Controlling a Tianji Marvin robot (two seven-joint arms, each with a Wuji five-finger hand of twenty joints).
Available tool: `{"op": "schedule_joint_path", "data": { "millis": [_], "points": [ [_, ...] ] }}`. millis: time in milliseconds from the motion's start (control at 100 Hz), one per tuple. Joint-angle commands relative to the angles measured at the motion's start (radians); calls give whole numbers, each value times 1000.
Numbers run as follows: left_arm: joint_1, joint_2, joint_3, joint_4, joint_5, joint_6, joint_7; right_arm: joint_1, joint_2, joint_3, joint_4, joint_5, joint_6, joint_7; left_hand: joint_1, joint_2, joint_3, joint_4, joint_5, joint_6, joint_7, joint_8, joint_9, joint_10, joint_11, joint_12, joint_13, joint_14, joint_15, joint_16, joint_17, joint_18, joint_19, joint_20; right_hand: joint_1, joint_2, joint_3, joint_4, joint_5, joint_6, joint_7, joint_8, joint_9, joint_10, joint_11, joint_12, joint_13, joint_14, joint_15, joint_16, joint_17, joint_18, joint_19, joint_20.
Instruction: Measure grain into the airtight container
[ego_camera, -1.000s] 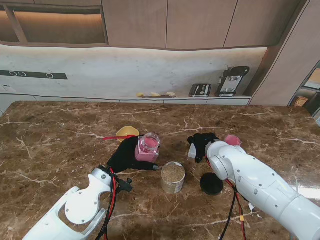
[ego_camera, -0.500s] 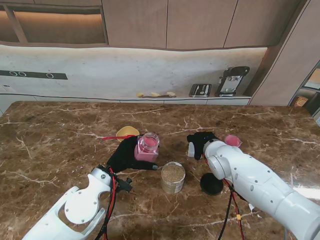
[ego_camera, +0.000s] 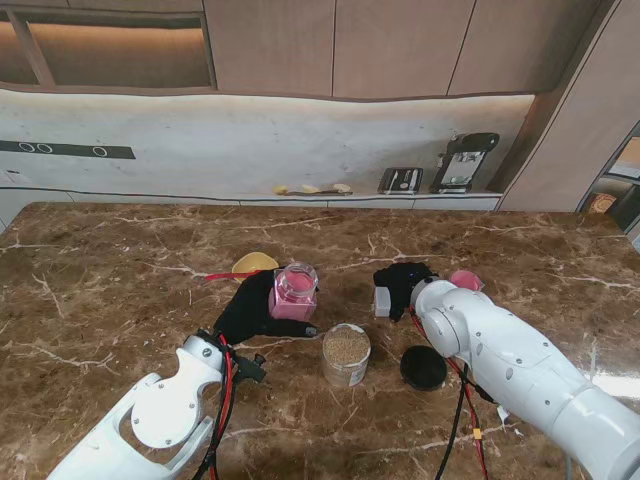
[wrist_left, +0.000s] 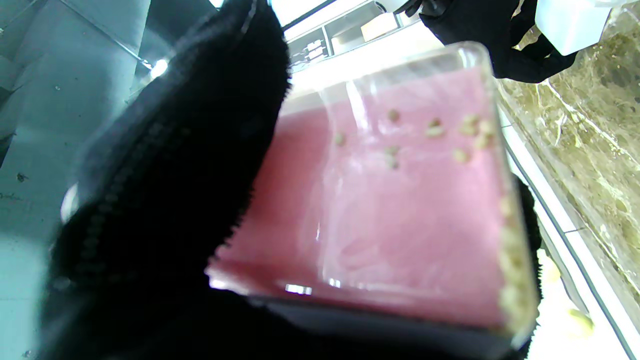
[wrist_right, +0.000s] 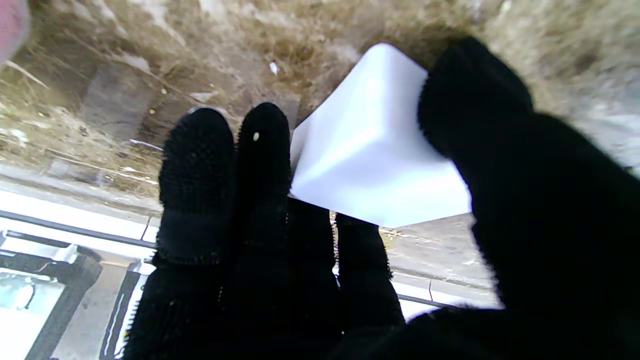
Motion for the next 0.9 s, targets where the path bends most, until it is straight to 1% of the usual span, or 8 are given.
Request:
{"op": "schedule_joint_path", "data": {
  "millis": [0,250,500,700,890],
  "points": [
    [1,-6,6,5,-1,-5,5,-25,3,6,1,-3,-4,23,237,529,346,-14,268,-295,402,13,81,-135,114,-2,94,-65,95,65,-14,-54,2,-7,171,121,131,30,127,-172,168,15,148,-78,101,47,54,-19,10,12,15,-34,35,29],
    [-2,-8,12,10,-1,-9,13,-71,10,112,-67,-38,-34,43,234,527,357,-20,271,-296,405,11,83,-133,120,-11,97,-65,92,72,-12,-53,1,-9,172,124,129,31,132,-172,171,6,157,-76,91,52,57,-16,5,16,16,-33,35,30],
    [-1,-11,15,12,1,-9,22,-121,13,228,-147,-54,-83,60,233,530,355,-19,271,-297,407,10,82,-134,124,-14,99,-67,93,75,-10,-55,2,-10,178,122,126,33,142,-175,174,-1,164,-77,80,54,59,-13,-1,20,16,-28,32,31],
    [-2,-11,16,13,3,-8,25,-171,15,330,-244,-58,-114,99,233,530,354,-18,270,-298,408,10,82,-135,125,-16,99,-68,93,76,-9,-58,3,-11,177,123,124,33,143,-173,173,-5,168,-75,74,58,57,-11,-5,24,15,-27,31,31],
    [-8,-13,20,21,7,-16,32,-232,17,443,-365,-44,-137,155,235,524,358,-20,272,-299,412,10,85,-136,129,-19,101,-70,93,77,-9,-58,4,-11,176,120,119,32,153,-175,172,-8,178,-72,69,61,60,-9,-5,31,14,-19,31,33]
  ]
}}
